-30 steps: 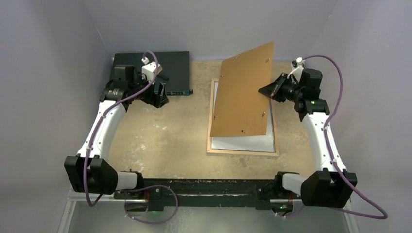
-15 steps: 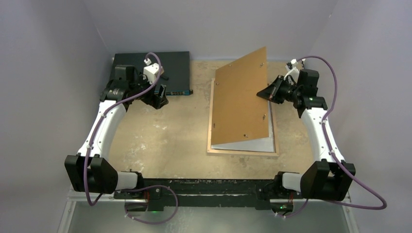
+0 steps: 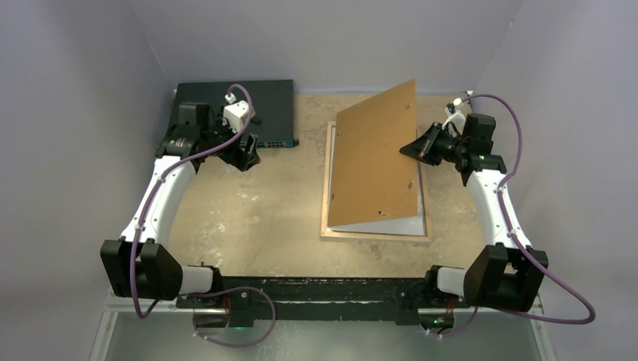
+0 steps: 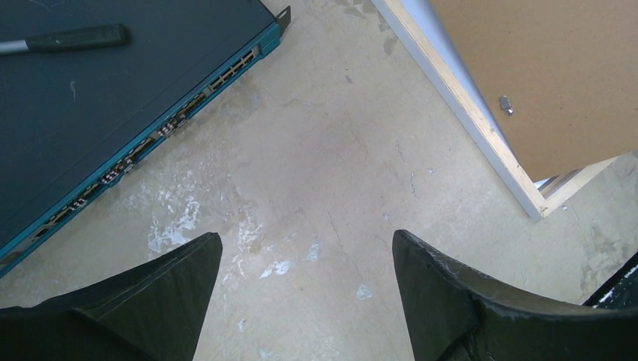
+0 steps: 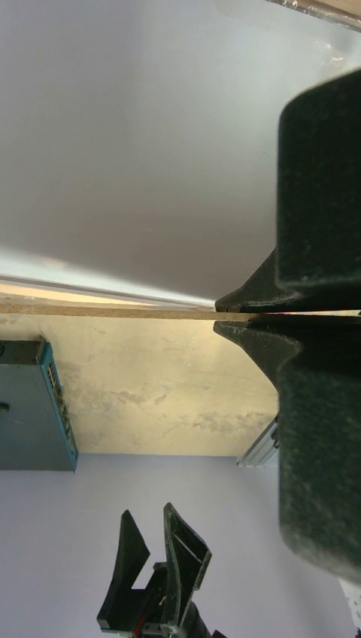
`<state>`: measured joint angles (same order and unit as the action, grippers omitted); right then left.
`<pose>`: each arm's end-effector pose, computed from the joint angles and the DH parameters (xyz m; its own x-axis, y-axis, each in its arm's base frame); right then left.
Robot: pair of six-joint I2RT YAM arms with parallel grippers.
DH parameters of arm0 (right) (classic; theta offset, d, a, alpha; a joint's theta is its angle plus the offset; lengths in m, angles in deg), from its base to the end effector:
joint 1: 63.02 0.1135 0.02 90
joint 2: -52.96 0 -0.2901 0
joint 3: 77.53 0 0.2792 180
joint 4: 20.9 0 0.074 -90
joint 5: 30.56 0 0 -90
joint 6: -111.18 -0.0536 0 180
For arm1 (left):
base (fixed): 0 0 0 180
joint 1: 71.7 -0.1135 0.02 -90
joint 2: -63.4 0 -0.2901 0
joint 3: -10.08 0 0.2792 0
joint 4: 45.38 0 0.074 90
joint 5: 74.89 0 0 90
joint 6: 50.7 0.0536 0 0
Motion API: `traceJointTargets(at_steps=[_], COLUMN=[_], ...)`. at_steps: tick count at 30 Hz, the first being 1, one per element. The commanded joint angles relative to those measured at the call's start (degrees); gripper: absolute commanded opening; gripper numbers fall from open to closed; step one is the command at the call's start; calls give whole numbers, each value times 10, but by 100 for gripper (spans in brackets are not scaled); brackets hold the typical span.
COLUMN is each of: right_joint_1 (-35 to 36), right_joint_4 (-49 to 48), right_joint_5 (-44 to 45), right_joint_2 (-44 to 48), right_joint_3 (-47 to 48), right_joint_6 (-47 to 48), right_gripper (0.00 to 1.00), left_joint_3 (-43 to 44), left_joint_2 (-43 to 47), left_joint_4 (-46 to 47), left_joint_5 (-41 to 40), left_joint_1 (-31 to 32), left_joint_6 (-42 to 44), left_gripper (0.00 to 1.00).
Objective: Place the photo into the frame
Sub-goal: Place the photo frame item in the photo frame.
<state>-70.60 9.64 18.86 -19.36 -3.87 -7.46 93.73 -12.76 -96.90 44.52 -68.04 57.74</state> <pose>0.3130 -0.0065 0.3405 -0.6462 0.4532 -0.6140 -0.1743 0.6956 0.6969 0.3119 -0.0463 0.3477 -0.5290 0.3099 -0.7900 0.6064 0.7893 -0.0964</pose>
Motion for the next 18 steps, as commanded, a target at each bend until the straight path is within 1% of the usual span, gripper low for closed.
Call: traceJointTargets(at_steps=[1, 14, 18], right_joint_1=[-1, -2, -2], right_joint_4=[-44, -27, -24], right_joint_5=[-49, -38, -34], right_joint_2=[24, 35, 24], right_joint_3=[-1, -33, -37], right_joint_6=[-7, 2, 4], right_gripper=[0, 0, 0], left_joint_3=[-2, -9, -16], left_joint_2=[15, 19, 25], left_joint_4=[0, 13, 16], left_joint_5=[9, 13, 14], left_joint_1=[0, 1, 3], left_joint_6=[16, 2, 3], left_gripper=[82, 81, 81])
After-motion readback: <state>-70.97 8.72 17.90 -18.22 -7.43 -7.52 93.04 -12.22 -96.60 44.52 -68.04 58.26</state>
